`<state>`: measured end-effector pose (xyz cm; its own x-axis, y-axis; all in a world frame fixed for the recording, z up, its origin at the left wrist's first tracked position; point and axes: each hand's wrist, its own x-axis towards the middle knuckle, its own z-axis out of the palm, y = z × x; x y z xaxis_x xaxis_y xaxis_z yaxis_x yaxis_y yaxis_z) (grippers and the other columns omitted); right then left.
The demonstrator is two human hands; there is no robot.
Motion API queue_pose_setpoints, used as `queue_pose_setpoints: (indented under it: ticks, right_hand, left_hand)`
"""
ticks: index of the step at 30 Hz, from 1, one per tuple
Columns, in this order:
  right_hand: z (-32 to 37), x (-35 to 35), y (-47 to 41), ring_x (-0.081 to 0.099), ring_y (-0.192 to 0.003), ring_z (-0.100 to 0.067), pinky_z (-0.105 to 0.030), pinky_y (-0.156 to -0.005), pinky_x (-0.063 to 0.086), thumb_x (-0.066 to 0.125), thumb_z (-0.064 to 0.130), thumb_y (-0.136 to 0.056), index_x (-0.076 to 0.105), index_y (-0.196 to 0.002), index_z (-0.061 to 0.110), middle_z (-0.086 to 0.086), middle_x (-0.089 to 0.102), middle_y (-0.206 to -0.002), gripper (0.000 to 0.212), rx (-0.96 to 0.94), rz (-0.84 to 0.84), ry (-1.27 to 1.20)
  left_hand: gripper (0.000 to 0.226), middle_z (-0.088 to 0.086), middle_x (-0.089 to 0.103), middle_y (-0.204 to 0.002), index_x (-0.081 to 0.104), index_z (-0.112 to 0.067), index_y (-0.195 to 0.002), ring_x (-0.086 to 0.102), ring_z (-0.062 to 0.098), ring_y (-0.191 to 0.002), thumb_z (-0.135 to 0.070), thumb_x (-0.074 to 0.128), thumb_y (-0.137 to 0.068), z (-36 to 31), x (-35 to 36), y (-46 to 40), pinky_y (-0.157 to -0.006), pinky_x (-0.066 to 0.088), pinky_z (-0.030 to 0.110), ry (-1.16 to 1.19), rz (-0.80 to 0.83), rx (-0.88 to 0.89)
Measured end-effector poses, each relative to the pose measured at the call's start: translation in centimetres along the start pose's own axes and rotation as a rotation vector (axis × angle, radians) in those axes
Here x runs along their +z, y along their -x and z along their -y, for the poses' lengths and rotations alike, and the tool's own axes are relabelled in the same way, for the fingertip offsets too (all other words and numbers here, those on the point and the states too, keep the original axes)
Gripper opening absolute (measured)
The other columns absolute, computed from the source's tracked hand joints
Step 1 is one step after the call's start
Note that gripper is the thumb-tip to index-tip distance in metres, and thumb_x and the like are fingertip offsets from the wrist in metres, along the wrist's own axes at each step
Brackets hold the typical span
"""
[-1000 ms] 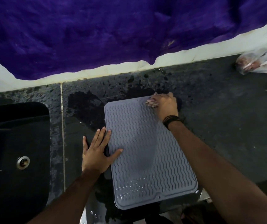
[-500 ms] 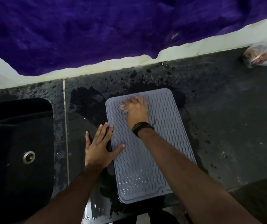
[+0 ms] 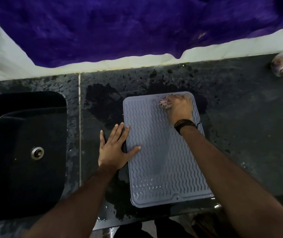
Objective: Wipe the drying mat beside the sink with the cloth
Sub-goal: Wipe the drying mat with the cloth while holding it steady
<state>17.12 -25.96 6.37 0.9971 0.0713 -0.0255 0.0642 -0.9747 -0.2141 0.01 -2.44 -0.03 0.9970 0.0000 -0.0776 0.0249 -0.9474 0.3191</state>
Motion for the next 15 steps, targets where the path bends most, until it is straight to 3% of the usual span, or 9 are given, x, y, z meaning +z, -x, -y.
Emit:
queue_pose_setpoints:
  ticks: [4, 8, 11, 15]
  right_hand:
    - [4.6, 1.0, 1.4, 0.039, -0.126, -0.034, -0.043, -0.108, 0.028, 0.061, 0.014, -0.081, 0.059, -0.125, 0.014, -0.01, 0.057, -0.131, 0.044, 0.022, 0.053, -0.004]
    - [8.3, 1.8, 3.0, 0.035, -0.131, -0.031, -0.043, -0.108, 0.03, 0.062, 0.016, -0.081, 0.057, -0.126, 0.014, -0.008, 0.054, -0.133, 0.046, -0.156, 0.085, -0.062]
    - [7.8, 1.5, 2.7, 0.037, -0.128, -0.03, -0.042, -0.106, 0.032, 0.062, 0.015, -0.08, 0.055, -0.129, 0.018, -0.005, 0.053, -0.134, 0.049, -0.213, 0.093, -0.056]
    - [6.3, 1.6, 2.1, 0.034, -0.132, -0.034, -0.041, -0.114, 0.025, 0.065, 0.016, -0.08, 0.039, -0.143, 0.011, -0.013, 0.038, -0.147, 0.068, -0.17, 0.146, -0.041]
  left_hand:
    - [0.093, -0.013, 0.012, -0.169, 0.018, -0.036, -0.162, 0.004, 0.004, -0.155, -0.089, 0.031, -0.086, 0.0, 0.2, 0.0, -0.123, -0.002, 0.061, 0.004, -0.025, 0.01]
    - [0.095, -0.013, 0.01, -0.169, 0.016, -0.036, -0.162, 0.002, 0.004, -0.155, -0.09, 0.028, -0.086, 0.0, 0.3, -0.1, -0.123, -0.004, 0.06, -0.004, -0.027, 0.01]
    - [0.095, -0.013, 0.009, -0.169, 0.015, -0.036, -0.162, 0.002, 0.004, -0.155, -0.09, 0.027, -0.086, 0.1, 0.4, 0.0, -0.123, -0.006, 0.058, 0.001, -0.032, 0.012]
    - [0.094, -0.013, 0.01, -0.169, 0.016, -0.036, -0.162, 0.001, 0.004, -0.155, -0.089, 0.029, -0.086, 0.1, 0.4, 0.0, -0.123, -0.005, 0.059, 0.01, -0.029, 0.01]
